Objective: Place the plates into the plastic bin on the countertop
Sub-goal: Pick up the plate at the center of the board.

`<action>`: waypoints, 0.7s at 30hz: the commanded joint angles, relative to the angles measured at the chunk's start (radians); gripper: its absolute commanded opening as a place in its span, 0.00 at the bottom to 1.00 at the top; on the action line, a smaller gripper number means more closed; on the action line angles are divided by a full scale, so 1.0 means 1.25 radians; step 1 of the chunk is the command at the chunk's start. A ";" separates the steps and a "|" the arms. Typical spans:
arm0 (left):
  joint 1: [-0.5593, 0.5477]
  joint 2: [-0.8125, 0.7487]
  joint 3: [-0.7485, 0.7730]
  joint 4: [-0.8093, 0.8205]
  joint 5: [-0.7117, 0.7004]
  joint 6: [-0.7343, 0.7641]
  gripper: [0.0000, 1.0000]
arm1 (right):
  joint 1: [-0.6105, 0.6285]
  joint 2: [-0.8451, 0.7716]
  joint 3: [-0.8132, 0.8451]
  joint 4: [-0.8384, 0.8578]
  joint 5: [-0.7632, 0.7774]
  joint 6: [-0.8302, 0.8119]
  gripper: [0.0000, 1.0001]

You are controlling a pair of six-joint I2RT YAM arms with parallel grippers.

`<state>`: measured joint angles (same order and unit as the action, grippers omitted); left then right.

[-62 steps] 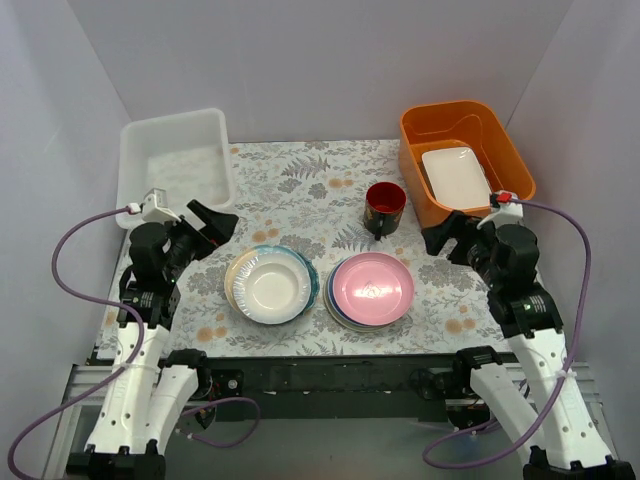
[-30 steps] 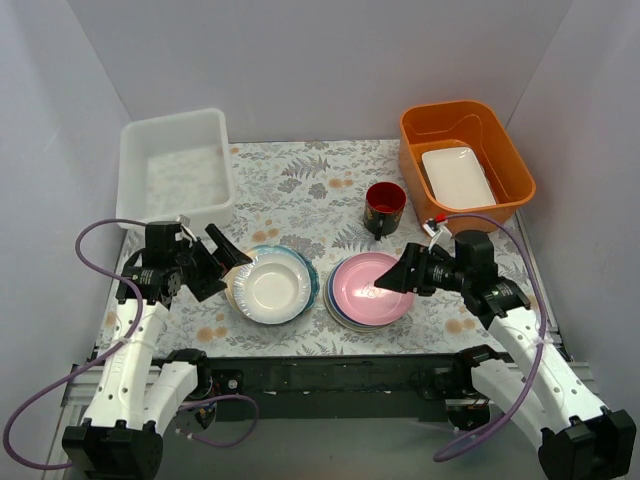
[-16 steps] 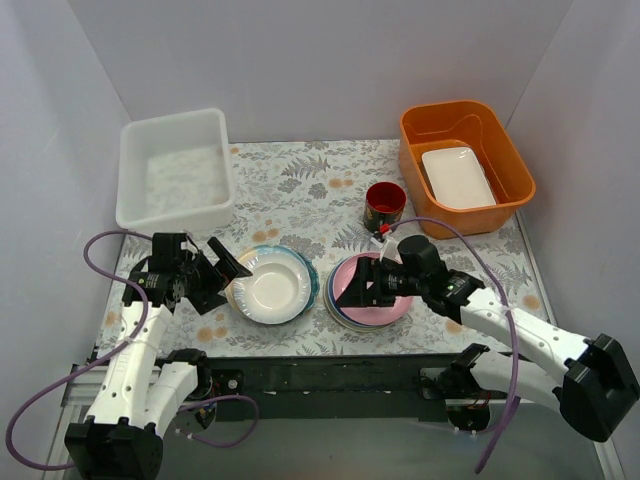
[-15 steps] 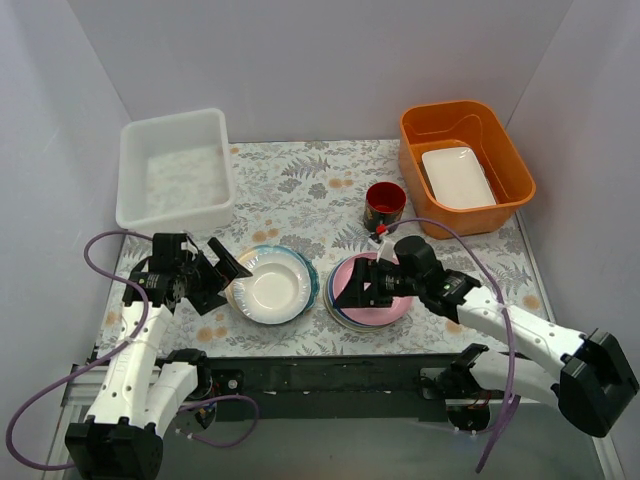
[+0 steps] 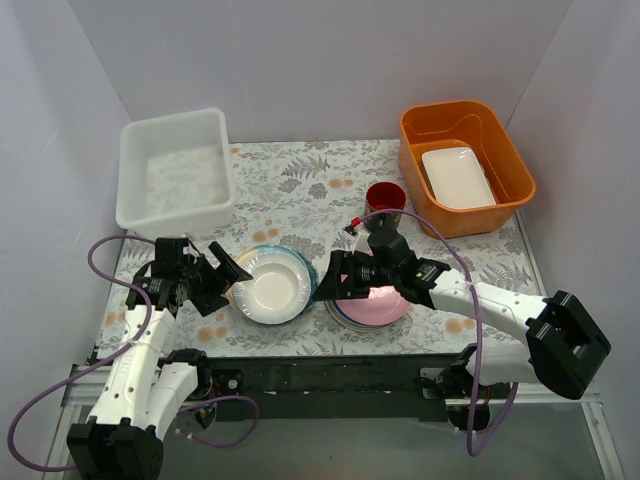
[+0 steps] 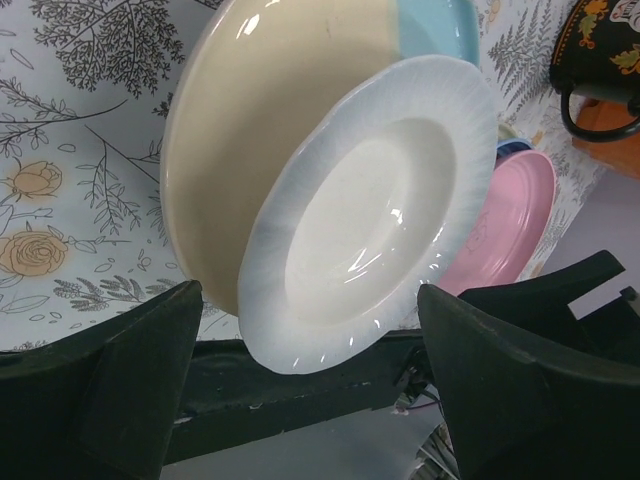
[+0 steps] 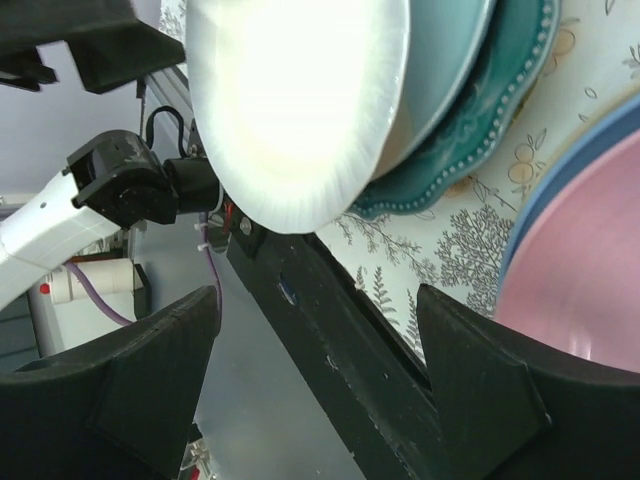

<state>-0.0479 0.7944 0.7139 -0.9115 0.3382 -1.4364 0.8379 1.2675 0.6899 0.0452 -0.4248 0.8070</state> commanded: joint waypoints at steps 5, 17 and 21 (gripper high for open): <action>0.001 -0.008 -0.064 0.064 0.025 -0.022 0.82 | 0.002 0.056 0.060 0.082 -0.025 0.010 0.88; 0.001 0.014 -0.102 0.133 0.042 -0.033 0.72 | 0.003 0.197 0.133 0.088 -0.030 0.020 0.75; 0.000 0.023 -0.112 0.146 0.042 -0.025 0.70 | 0.003 0.235 0.177 0.069 -0.014 0.013 0.65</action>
<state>-0.0479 0.8185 0.5941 -0.7601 0.3771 -1.4734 0.8383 1.5307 0.8337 0.1146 -0.4541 0.8337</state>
